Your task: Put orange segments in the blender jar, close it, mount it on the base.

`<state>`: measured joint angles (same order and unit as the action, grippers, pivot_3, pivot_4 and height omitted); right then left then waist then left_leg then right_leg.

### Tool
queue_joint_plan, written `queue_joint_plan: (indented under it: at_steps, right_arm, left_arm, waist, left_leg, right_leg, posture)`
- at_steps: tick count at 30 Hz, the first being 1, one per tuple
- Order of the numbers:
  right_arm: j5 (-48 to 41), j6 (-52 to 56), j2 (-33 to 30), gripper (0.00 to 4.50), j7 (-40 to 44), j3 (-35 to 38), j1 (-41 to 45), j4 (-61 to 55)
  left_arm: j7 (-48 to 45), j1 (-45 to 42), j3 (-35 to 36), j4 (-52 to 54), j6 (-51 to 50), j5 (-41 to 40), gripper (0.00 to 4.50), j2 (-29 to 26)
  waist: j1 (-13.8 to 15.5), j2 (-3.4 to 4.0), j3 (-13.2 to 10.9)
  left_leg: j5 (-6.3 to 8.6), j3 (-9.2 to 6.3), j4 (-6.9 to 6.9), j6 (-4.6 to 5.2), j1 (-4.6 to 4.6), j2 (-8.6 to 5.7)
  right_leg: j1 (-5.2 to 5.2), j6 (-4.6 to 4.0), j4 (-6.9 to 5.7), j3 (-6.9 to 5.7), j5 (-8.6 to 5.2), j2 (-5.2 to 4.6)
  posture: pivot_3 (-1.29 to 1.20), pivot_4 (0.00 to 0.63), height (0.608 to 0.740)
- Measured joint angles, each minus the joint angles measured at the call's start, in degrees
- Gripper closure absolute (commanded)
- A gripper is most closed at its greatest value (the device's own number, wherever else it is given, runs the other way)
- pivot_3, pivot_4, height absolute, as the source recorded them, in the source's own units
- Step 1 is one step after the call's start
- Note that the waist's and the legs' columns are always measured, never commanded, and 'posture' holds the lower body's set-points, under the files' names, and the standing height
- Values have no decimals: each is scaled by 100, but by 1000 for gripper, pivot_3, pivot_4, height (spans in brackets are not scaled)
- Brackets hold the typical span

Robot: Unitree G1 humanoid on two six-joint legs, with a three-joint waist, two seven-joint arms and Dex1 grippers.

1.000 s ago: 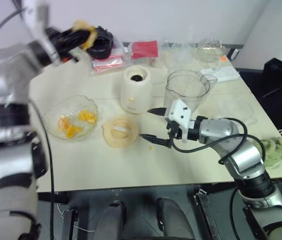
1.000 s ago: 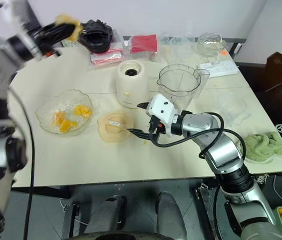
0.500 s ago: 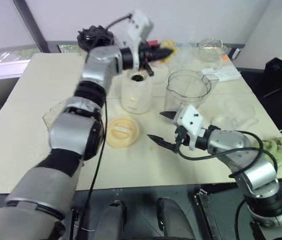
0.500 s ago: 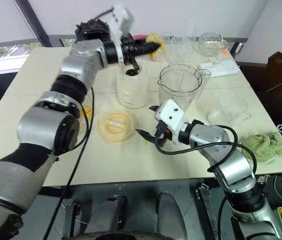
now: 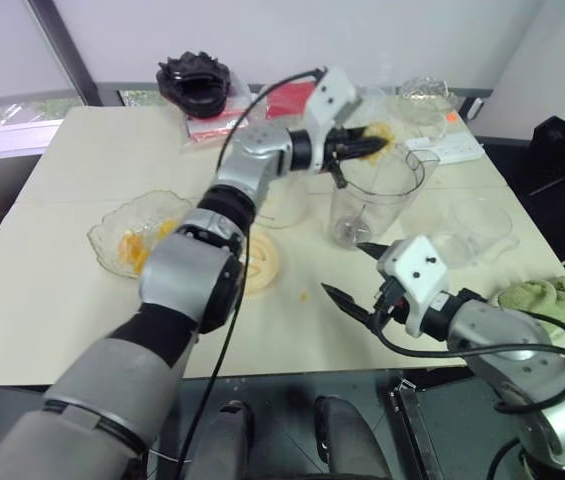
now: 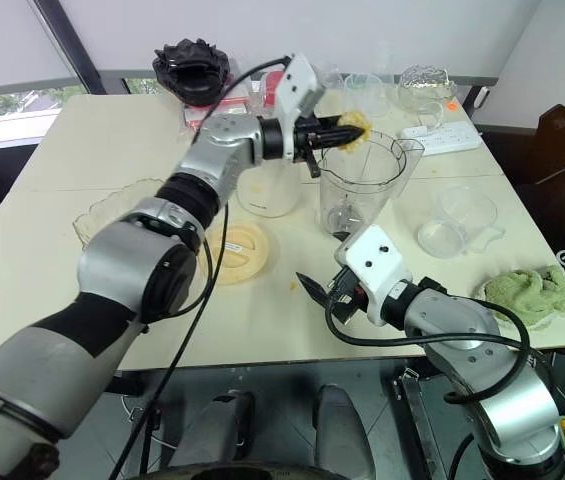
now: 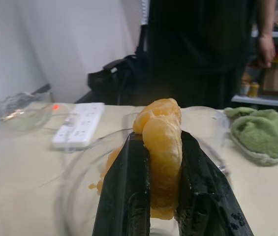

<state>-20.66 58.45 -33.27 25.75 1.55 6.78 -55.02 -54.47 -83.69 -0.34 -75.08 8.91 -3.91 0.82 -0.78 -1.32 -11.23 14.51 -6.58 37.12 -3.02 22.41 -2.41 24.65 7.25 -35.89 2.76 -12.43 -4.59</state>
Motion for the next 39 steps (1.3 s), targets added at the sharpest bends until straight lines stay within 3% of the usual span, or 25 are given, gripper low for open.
queue_joint_plan:
  at_steps: [8, 11, 17, 39]
  right_arm:
    - [-156, 358, -3, 72, -246, 149, -29, -261]
    - [-213, 385, -3, 72, -313, 148, -13, -269]
    - [-295, 494, -3, 72, -397, 139, 55, -269]
    - [-319, -27, -325, 72, 26, -135, 647, 420]
  left_arm:
    - [648, 189, -115, -134, 373, 548, 3881, 103]
    - [832, 307, -111, -145, 426, 702, 3014, 144]
    - [952, 310, -91, -144, 500, 737, 31, 145]
    - [1515, 288, 685, -133, 563, 424, 31, -353]
  waist:
    - [12, 0, 0]
    - [11, 0, 0]
    - [13, 0, 0]
    - [-12, 0, 0]
  left_leg:
    - [0, 0, 0, 0, -1, 0]
    - [0, 0, 0, 0, -1, 0]
    - [0, -1, 1, 0, -2, 0]
    - [0, -1, -1, 0, -4, -1]
  right_leg:
    - [-2, 1, 1, 0, -1, 0]
    - [-2, 1, 1, 0, -1, 0]
    - [-3, 1, 1, 0, -1, 0]
    - [-4, 1, -1, -1, 0, 0]
  posture:
    - [0, 150, 740]
    - [0, 150, 740]
    - [0, 150, 740]
    - [0, 150, 740]
